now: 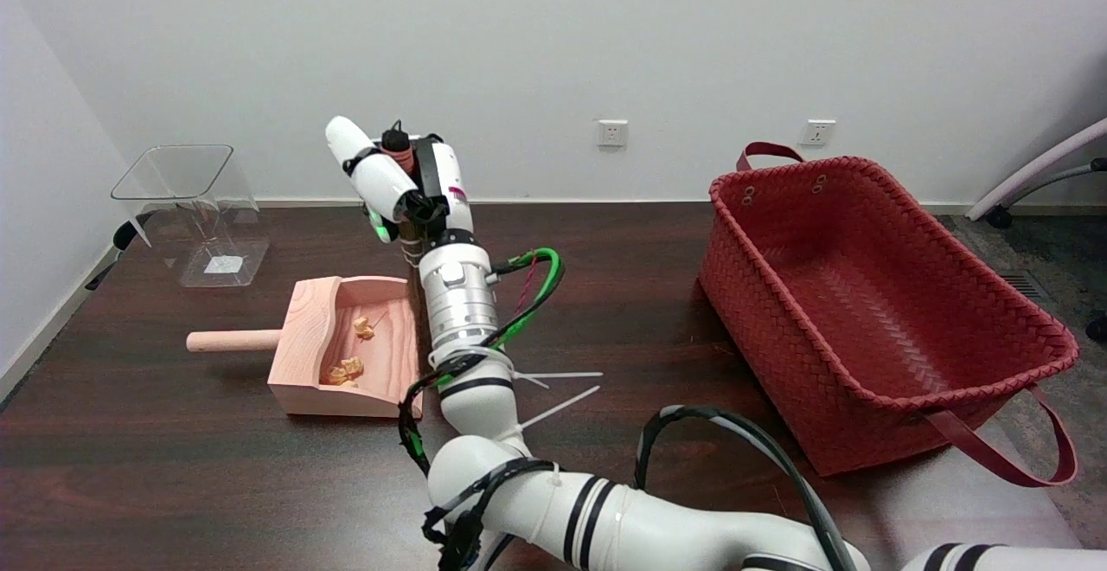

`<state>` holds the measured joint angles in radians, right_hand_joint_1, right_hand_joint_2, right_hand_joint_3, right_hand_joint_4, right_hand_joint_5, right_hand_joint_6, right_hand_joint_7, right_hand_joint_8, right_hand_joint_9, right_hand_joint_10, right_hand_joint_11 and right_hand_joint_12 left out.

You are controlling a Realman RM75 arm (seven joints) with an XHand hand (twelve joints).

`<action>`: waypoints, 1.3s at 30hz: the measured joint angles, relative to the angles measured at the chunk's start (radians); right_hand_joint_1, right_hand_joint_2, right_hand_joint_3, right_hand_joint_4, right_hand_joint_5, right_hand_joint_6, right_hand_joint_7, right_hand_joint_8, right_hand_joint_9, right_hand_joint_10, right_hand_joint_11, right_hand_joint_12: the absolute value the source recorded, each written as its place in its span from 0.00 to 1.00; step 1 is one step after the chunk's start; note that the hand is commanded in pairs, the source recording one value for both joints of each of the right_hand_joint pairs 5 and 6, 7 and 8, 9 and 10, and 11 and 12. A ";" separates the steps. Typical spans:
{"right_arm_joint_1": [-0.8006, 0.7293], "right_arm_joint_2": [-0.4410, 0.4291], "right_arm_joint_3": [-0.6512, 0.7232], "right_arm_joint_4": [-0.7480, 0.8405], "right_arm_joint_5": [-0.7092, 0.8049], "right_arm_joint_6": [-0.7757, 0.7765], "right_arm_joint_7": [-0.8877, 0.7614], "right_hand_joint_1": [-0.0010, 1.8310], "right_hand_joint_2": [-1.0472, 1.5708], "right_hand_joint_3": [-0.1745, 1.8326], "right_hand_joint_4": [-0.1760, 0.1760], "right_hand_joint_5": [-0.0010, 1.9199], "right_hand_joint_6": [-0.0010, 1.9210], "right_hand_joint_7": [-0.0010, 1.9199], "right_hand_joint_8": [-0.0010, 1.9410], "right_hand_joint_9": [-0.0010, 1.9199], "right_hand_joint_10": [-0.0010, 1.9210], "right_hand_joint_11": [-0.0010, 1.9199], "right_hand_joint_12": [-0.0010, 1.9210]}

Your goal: Sweep the paper balls into the dustpan.

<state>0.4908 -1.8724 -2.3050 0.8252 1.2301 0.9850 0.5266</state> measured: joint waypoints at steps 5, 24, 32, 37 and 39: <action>0.016 -0.011 0.000 -0.005 -0.003 0.013 0.024 0.40 1.00 0.08 0.50 1.00 1.00 1.00 0.99 1.00 1.00 1.00 1.00; -0.037 -0.009 0.003 0.078 -0.068 0.086 -0.306 0.46 1.00 0.16 0.50 1.00 1.00 1.00 0.99 1.00 1.00 1.00 1.00; -0.062 -0.008 0.003 0.063 -0.052 0.093 -0.402 0.44 1.00 0.22 0.50 1.00 1.00 1.00 0.99 1.00 1.00 1.00 1.00; -0.068 -0.011 0.001 0.025 -0.037 0.095 -0.419 0.43 1.00 0.24 0.50 1.00 1.00 1.00 0.99 1.00 1.00 1.00 1.00; -0.069 -0.012 0.001 0.007 -0.029 0.092 -0.418 0.43 1.00 0.24 0.50 1.00 1.00 1.00 0.99 1.00 1.00 1.00 1.00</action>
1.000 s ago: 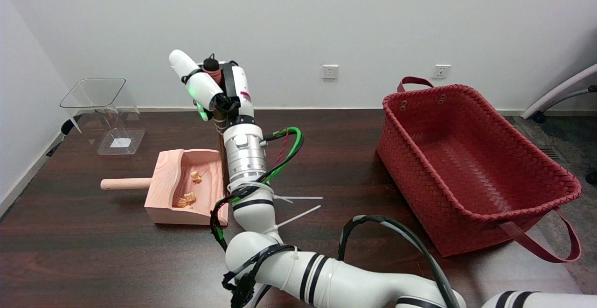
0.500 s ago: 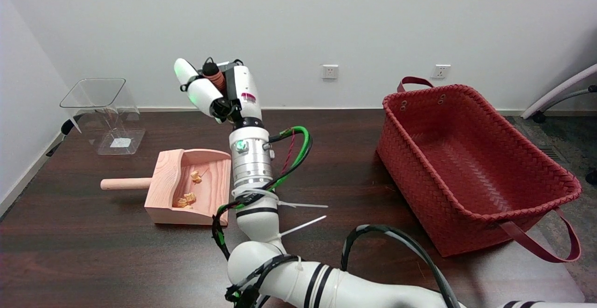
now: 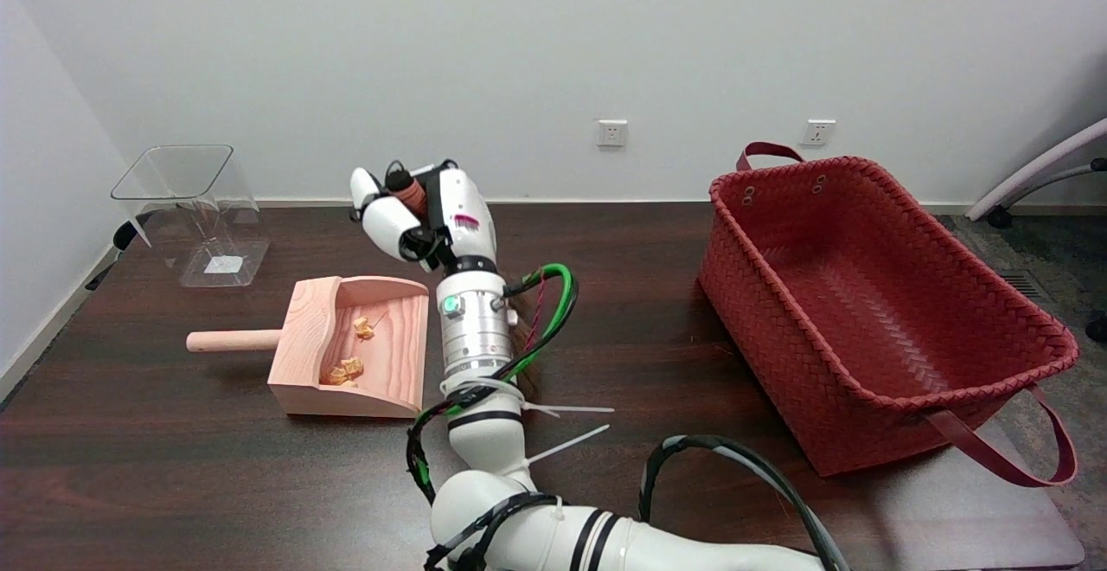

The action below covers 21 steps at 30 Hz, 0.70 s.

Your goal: Sweep the paper balls into the dustpan.

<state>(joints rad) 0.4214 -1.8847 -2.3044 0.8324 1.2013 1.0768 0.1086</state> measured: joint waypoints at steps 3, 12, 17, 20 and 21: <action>-0.001 -0.001 0.001 -0.026 0.013 -0.013 0.004 0.42 1.00 0.25 0.50 1.00 1.00 1.00 0.99 1.00 1.00 1.00 1.00; 0.010 -0.008 0.007 -0.114 0.042 -0.061 0.042 0.40 1.00 0.26 0.50 1.00 1.00 1.00 0.99 1.00 1.00 1.00 1.00; 0.026 -0.014 0.007 -0.158 0.051 -0.085 0.094 0.38 1.00 0.21 0.50 1.00 1.00 1.00 0.99 1.00 1.00 1.00 1.00; 0.042 -0.019 0.007 -0.183 0.055 -0.098 0.134 0.37 1.00 0.19 0.50 1.00 1.00 1.00 0.99 1.00 1.00 1.00 1.00; 0.048 -0.021 0.007 -0.190 0.056 -0.101 0.145 0.37 1.00 0.19 0.50 1.00 1.00 1.00 0.99 1.00 1.00 1.00 1.00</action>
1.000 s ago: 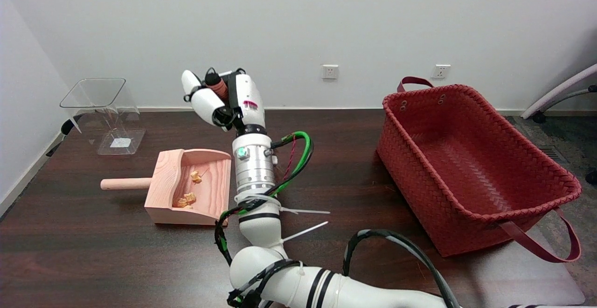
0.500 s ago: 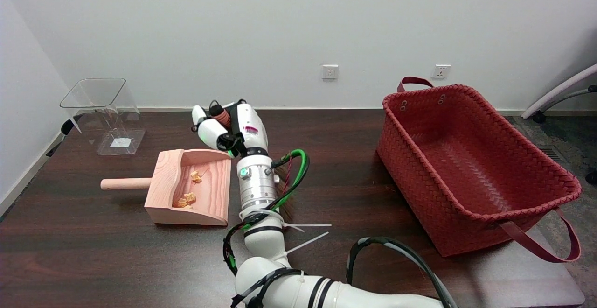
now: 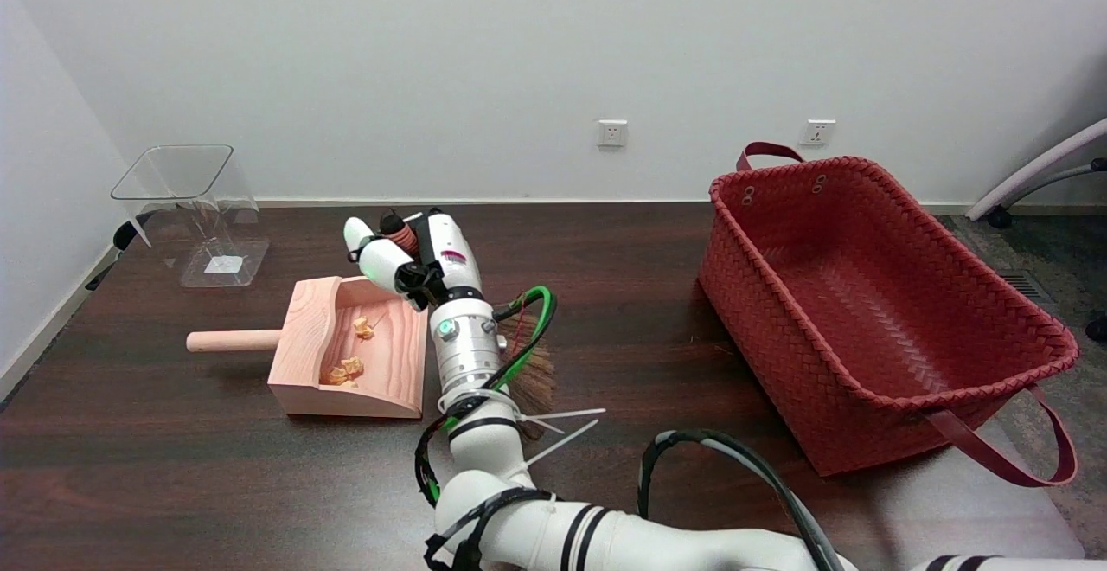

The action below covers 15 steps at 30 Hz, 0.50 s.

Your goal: Sweep the paper balls into the dustpan.

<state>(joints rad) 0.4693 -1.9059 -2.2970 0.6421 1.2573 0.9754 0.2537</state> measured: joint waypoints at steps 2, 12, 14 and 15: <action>0.012 -0.004 0.000 -0.014 0.002 -0.006 0.026 0.37 1.00 0.17 0.50 1.00 1.00 1.00 0.99 1.00 1.00 1.00 1.00; 0.072 -0.030 0.000 -0.053 0.009 -0.027 0.152 0.35 1.00 0.12 0.50 1.00 1.00 1.00 0.99 1.00 1.00 1.00 1.00; 0.081 -0.035 0.000 -0.057 0.010 -0.030 0.176 0.34 1.00 0.12 0.50 1.00 1.00 1.00 0.99 1.00 1.00 1.00 1.00; 0.086 -0.038 0.000 -0.060 0.012 -0.030 0.188 0.34 1.00 0.11 0.50 1.00 1.00 1.00 0.99 1.00 1.00 1.00 1.00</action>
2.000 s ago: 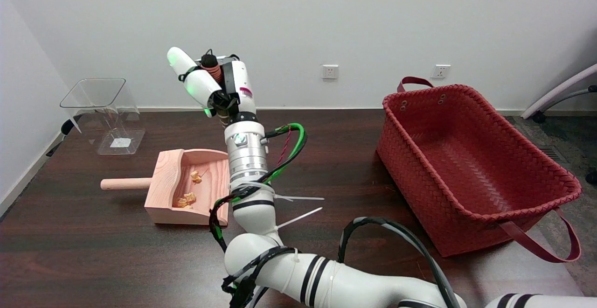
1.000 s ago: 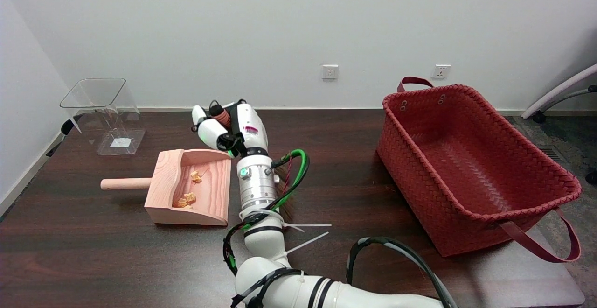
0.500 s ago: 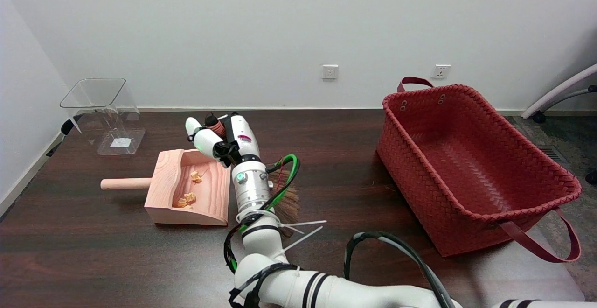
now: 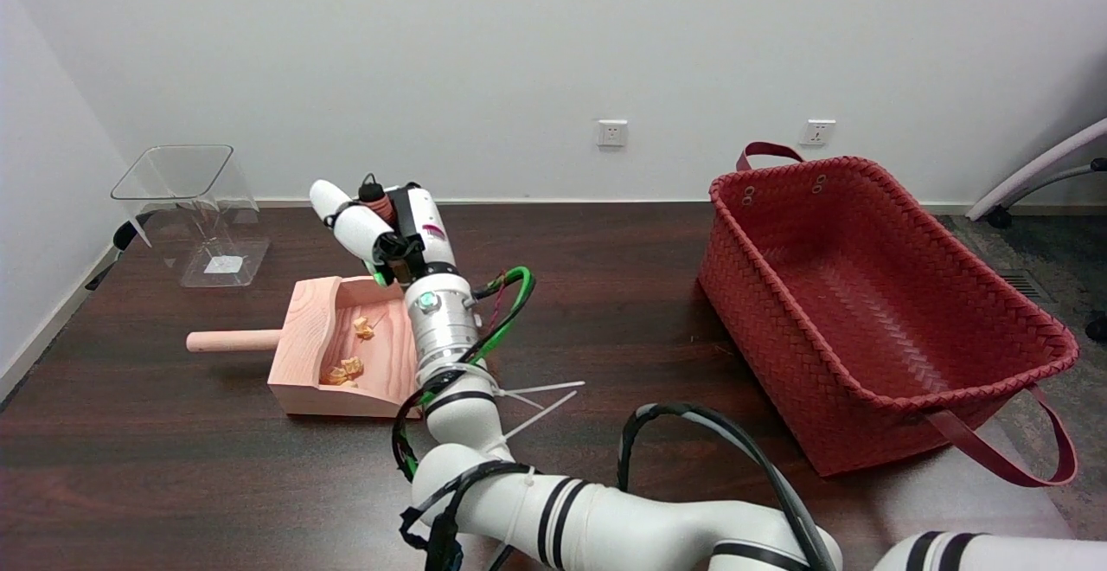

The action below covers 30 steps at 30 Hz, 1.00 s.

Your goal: Sweep the paper balls into the dustpan.

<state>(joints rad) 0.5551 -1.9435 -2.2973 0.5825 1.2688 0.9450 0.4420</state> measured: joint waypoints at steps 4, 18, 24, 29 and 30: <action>0.014 -0.008 0.000 -0.008 0.002 -0.005 0.044 0.33 1.00 0.09 0.50 1.00 1.00 1.00 0.99 1.00 1.00 1.00 1.00; 0.047 -0.033 0.001 -0.033 0.006 -0.006 0.264 0.30 1.00 0.00 0.50 1.00 1.00 1.00 0.99 1.00 1.00 1.00 1.00; 0.054 -0.036 0.002 -0.028 0.005 0.023 0.338 0.30 1.00 0.00 0.50 1.00 1.00 1.00 0.99 1.00 1.00 1.00 1.00; 0.055 -0.037 0.002 -0.016 -0.008 0.047 0.373 0.31 1.00 0.00 0.50 1.00 1.00 1.00 0.99 1.00 1.00 1.00 1.00; 0.056 -0.037 0.002 -0.012 -0.012 0.053 0.377 0.31 1.00 0.00 0.50 1.00 1.00 1.00 0.99 1.00 1.00 1.00 1.00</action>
<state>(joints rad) 0.6106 -1.9805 -2.2953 0.5704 1.2570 0.9976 0.8190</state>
